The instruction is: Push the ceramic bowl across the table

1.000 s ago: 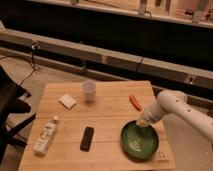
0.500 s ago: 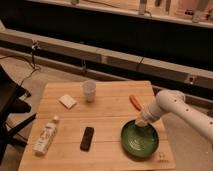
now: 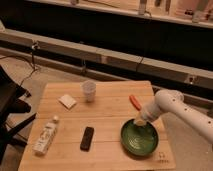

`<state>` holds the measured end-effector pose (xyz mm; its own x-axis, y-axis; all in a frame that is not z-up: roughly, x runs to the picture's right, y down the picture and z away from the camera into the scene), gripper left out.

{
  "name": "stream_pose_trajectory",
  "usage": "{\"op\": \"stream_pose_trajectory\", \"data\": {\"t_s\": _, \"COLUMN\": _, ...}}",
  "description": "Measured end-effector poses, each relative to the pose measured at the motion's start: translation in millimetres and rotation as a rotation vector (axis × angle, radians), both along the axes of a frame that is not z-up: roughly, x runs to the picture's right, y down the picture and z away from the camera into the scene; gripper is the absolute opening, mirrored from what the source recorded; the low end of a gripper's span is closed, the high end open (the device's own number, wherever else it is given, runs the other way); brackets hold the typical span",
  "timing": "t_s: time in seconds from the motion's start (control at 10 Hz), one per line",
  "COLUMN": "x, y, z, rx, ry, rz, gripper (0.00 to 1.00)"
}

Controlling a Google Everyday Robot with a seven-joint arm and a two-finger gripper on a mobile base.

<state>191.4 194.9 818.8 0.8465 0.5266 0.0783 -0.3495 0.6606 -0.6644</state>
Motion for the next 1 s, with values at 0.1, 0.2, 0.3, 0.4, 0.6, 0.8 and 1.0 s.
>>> {"op": "stream_pose_trajectory", "data": {"t_s": 0.1, "x": -2, "y": 0, "z": 1.0, "rx": 0.002, "ry": -0.002, "rz": -0.001, "gripper": 0.04}}
{"op": "stream_pose_trajectory", "data": {"t_s": 0.2, "x": -4, "y": -1, "z": 1.7, "rx": 0.004, "ry": -0.004, "rz": -0.001, "gripper": 0.04}}
{"op": "stream_pose_trajectory", "data": {"t_s": 0.3, "x": -5, "y": -1, "z": 2.3, "rx": 0.006, "ry": -0.006, "rz": 0.0, "gripper": 0.04}}
{"op": "stream_pose_trajectory", "data": {"t_s": 0.4, "x": -7, "y": -2, "z": 3.1, "rx": 0.007, "ry": -0.008, "rz": 0.001, "gripper": 0.04}}
{"op": "stream_pose_trajectory", "data": {"t_s": 0.6, "x": -9, "y": -3, "z": 4.6, "rx": 0.011, "ry": -0.01, "rz": 0.001, "gripper": 0.04}}
{"op": "stream_pose_trajectory", "data": {"t_s": 0.8, "x": -15, "y": -4, "z": 6.3, "rx": 0.013, "ry": -0.015, "rz": -0.002, "gripper": 0.04}}
{"op": "stream_pose_trajectory", "data": {"t_s": 1.0, "x": -19, "y": -5, "z": 7.5, "rx": 0.017, "ry": -0.021, "rz": -0.002, "gripper": 0.04}}
